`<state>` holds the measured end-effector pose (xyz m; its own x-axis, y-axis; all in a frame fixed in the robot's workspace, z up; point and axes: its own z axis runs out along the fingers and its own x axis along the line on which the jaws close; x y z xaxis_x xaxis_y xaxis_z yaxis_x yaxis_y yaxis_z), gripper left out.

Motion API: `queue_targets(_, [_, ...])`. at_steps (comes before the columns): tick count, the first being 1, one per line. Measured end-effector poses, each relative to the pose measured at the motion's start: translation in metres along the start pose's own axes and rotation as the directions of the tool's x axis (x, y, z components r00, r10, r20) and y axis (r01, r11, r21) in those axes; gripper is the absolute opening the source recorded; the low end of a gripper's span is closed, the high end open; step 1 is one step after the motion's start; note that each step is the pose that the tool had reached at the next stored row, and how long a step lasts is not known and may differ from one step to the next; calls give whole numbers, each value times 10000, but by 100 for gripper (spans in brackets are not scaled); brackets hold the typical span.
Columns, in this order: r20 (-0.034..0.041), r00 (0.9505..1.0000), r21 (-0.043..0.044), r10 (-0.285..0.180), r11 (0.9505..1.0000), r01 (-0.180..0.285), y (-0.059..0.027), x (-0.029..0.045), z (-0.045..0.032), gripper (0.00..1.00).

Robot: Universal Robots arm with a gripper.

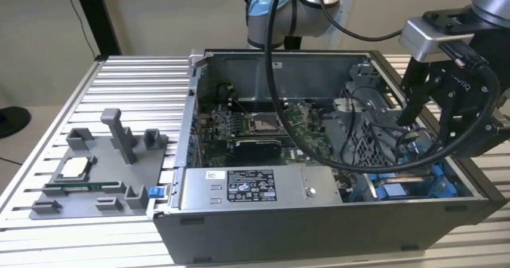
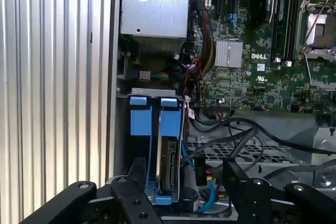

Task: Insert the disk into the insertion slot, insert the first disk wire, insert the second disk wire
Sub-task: 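Insert the first disk wire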

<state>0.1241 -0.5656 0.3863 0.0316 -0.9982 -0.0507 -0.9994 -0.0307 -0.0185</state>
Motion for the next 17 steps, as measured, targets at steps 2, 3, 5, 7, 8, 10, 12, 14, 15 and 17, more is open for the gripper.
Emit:
queue_targets(2, [-4,10000,119,-89,9999,89,1,-19,5,100])
queue_targets(3, [-6,9999,168,-116,9998,116,6,-33,6,100])
queue_targets(5, [-14,9999,224,-122,9997,122,38,-67,8,100])
queue_targets(7, [-16,9999,257,-123,9996,124,70,-93,9,100])
queue_targets(8, [-18,9999,267,-124,9996,125,82,-108,9,100])
queue_targets(10, [-19,9999,293,-125,9995,125,99,-147,11,100])
queue_targets(12, [-21,9999,346,-128,9993,129,105,-196,15,100])
queue_targets(14, [-25,9999,433,-132,9990,133,110,-242,22,100])
queue_targets(15, [-28,9999,485,-135,9987,136,112,-261,27,100])
queue_targets(17, [-134,9997,521,-187,9985,193,112,-270,31,100])
